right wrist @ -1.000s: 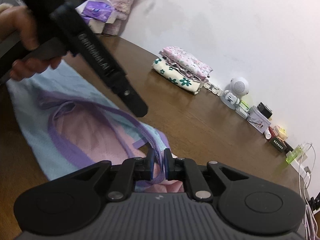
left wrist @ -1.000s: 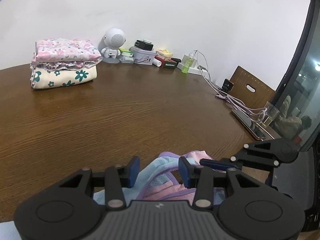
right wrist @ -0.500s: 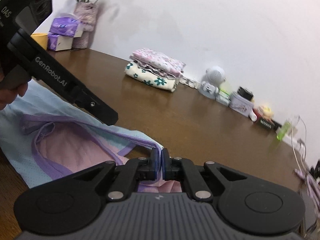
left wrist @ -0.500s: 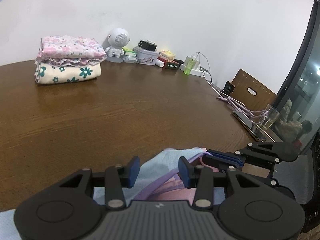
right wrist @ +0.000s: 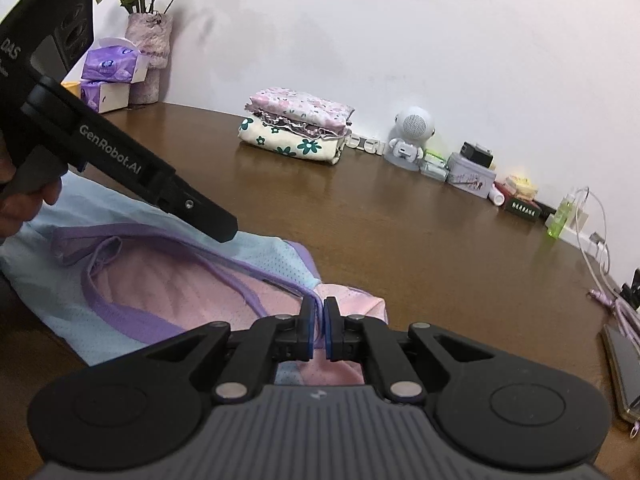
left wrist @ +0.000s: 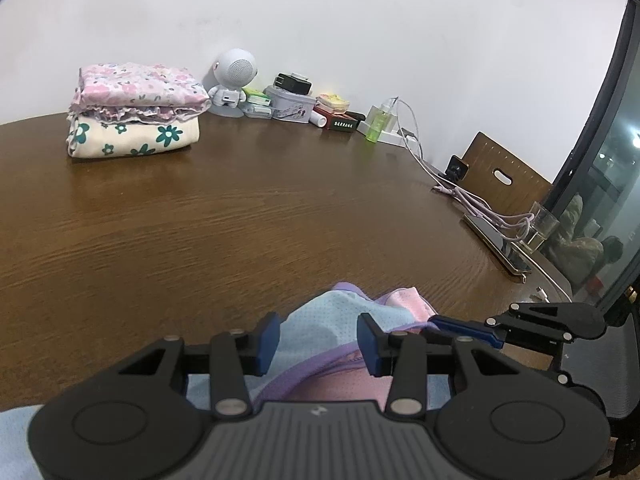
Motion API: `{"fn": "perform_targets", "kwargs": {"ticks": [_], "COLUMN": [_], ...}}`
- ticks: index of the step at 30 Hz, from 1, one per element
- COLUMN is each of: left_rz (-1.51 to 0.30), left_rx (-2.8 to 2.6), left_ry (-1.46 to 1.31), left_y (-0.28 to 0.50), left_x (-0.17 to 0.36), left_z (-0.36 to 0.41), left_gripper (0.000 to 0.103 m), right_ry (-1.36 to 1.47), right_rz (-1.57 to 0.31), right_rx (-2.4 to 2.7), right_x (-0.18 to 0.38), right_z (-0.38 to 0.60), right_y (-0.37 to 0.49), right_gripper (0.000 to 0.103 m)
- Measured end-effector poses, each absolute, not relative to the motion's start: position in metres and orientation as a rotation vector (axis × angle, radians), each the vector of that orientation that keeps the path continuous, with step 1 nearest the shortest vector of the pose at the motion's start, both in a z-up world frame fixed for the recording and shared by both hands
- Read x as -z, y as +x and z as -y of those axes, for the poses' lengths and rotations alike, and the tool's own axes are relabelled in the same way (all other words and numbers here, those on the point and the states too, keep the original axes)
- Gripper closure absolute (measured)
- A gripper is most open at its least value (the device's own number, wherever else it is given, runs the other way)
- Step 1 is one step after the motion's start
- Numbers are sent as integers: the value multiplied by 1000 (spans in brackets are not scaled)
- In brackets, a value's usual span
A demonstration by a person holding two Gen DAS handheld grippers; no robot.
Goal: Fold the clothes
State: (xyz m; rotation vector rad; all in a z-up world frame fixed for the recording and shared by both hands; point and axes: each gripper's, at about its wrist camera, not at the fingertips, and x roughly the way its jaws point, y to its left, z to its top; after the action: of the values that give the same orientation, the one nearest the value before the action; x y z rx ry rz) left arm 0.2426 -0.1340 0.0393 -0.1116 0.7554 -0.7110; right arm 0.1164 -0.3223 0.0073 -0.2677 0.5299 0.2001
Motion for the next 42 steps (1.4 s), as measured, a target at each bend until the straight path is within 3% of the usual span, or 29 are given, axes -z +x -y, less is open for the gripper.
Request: {"fn": "perform_targets", "kwargs": {"ticks": [7, 10, 16, 25, 28, 33, 42], "left_rz": [-768, -772, -781, -767, -769, -763, -720], "left_rx": [714, 718, 726, 728, 728, 733, 698], "left_ry": [-109, -104, -94, -74, -52, -38, -84], "left_y": [244, 244, 244, 239, 238, 235, 236], "left_x": [-35, -33, -30, -31, -30, -31, -41], "left_z": [136, 137, 140, 139, 140, 140, 129], "left_gripper": [63, 63, 66, 67, 76, 78, 78], "right_ry": [-61, 82, 266, 100, 72, 43, 74], "right_rz": [-532, -507, -474, -523, -566, -647, -549], "right_rx": [-207, -142, -41, -184, -184, -164, -217], "right_x": [-19, -26, -28, -17, -11, 1, -20], "right_z": [349, 374, 408, 356, 349, 348, 347], "right_y": [108, 103, 104, 127, 134, 134, 130], "right_gripper": [93, 83, 83, 85, 85, 86, 86]}}
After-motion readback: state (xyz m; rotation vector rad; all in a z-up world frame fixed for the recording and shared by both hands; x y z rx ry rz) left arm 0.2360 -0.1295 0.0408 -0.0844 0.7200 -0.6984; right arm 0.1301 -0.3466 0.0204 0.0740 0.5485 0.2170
